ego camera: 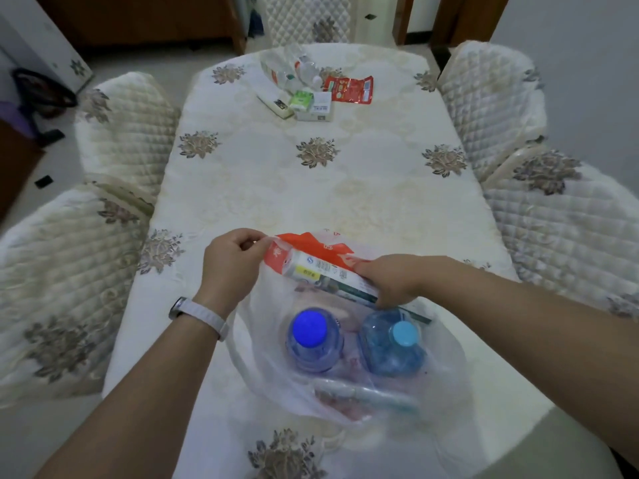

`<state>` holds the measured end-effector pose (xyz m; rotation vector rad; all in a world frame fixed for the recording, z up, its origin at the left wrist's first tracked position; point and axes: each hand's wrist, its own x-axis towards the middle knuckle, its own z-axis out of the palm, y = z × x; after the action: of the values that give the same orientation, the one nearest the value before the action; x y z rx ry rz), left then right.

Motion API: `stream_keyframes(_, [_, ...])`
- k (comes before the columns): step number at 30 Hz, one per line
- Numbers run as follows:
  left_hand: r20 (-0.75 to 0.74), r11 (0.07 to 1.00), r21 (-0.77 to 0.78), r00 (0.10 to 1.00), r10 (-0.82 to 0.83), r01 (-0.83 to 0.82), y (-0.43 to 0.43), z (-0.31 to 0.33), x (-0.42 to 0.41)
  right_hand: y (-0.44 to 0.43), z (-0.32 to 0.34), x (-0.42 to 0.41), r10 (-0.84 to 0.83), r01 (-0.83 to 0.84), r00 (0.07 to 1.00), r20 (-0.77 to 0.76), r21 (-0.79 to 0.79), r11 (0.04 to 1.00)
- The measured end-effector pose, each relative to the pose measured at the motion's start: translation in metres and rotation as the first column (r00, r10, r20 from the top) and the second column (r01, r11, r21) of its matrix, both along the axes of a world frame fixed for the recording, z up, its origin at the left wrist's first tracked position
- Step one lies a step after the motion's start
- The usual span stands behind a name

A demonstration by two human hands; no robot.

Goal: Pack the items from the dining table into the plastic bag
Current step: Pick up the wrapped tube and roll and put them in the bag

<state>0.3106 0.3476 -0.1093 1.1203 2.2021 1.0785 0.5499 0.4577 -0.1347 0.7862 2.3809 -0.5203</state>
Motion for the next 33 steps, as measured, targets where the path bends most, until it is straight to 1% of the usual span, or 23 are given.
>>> stream_keyframes(2, [-0.020,0.999,0.024,0.999,0.037,-0.037,-0.001,0.002,0.007,-0.002,-0.005,-0.004,0.034,-0.034,0.999,-0.021,-0.033,0.999])
stream_keyframes(4, [0.009,0.995,0.049,0.996,0.091,-0.091,0.000,0.004,0.013,-0.003,-0.006,-0.010,0.063,-0.064,0.997,-0.039,-0.049,0.997])
stream_keyframes(6, [0.063,0.992,0.078,0.994,0.091,-0.096,0.000,0.006,0.018,-0.003,-0.008,-0.014,0.071,-0.072,0.997,-0.028,-0.032,0.997])
stream_keyframes(8, [0.102,0.995,0.099,0.995,0.006,-0.017,-0.003,0.007,0.026,-0.005,-0.013,-0.016,0.061,-0.061,0.998,0.012,-0.012,0.998])
stream_keyframes(10, [0.067,0.989,0.102,0.991,-0.112,0.104,-0.007,0.007,0.038,-0.006,-0.018,-0.018,0.054,-0.054,0.997,0.050,-0.005,0.999])
stream_keyframes(12, [0.044,0.978,0.131,0.984,-0.171,0.164,-0.009,0.008,0.047,-0.008,-0.020,-0.021,0.034,-0.035,0.998,0.055,0.017,0.999])
stream_keyframes(14, [0.074,0.972,0.166,0.981,-0.181,0.167,-0.009,0.009,0.052,-0.009,-0.023,-0.025,-0.024,0.022,0.999,0.024,0.063,0.998])
stream_keyframes(16, [0.101,0.970,0.183,0.978,-0.182,0.161,-0.010,0.010,0.051,-0.009,-0.027,-0.025,-0.114,0.116,0.993,-0.028,0.098,0.988])
stream_keyframes(18, [0.123,0.975,0.179,0.980,-0.157,0.133,-0.013,0.008,0.045,-0.007,-0.034,-0.022,-0.212,0.219,0.973,-0.092,0.087,0.972])
stream_keyframes(21, [0.133,0.991,0.130,0.989,-0.058,0.040,-0.020,0.000,0.031,-0.005,-0.041,-0.007,-0.364,0.377,0.916,-0.170,0.053,0.925])
stream_keyframes(23, [0.090,0.996,0.086,0.996,-0.016,0.008,-0.025,-0.007,0.023,-0.005,-0.045,0.007,-0.383,0.407,0.906,-0.180,0.130,0.904])
stream_keyframes(26, [0.018,0.999,0.017,0.999,-0.037,0.037,-0.033,-0.016,0.020,-0.009,-0.049,0.034,-0.330,0.364,0.929,-0.170,0.246,0.898])
stream_keyframes(28, [-0.009,0.998,-0.015,0.998,-0.059,0.058,-0.038,-0.020,0.022,-0.017,-0.054,0.056,-0.252,0.309,0.946,-0.204,0.338,0.889])
stream_keyframes(30, [-0.034,0.998,-0.025,0.997,-0.064,0.063,-0.044,-0.021,0.024,-0.031,-0.060,0.079,-0.161,0.265,0.957,-0.243,0.494,0.828])
stream_keyframes(31, [-0.033,0.998,-0.020,0.998,-0.059,0.059,-0.047,-0.022,0.024,-0.038,-0.062,0.089,-0.171,0.301,0.945,-0.278,0.543,0.784])
stream_keyframes(32, [-0.027,0.999,-0.012,0.998,-0.052,0.052,-0.050,-0.023,0.025,-0.047,-0.064,0.098,-0.230,0.382,0.917,-0.327,0.546,0.745])
stream_keyframes(33, [-0.020,0.999,-0.005,0.999,-0.046,0.046,-0.053,-0.023,0.025,-0.056,-0.068,0.104,-0.323,0.483,0.868,-0.376,0.497,0.720])
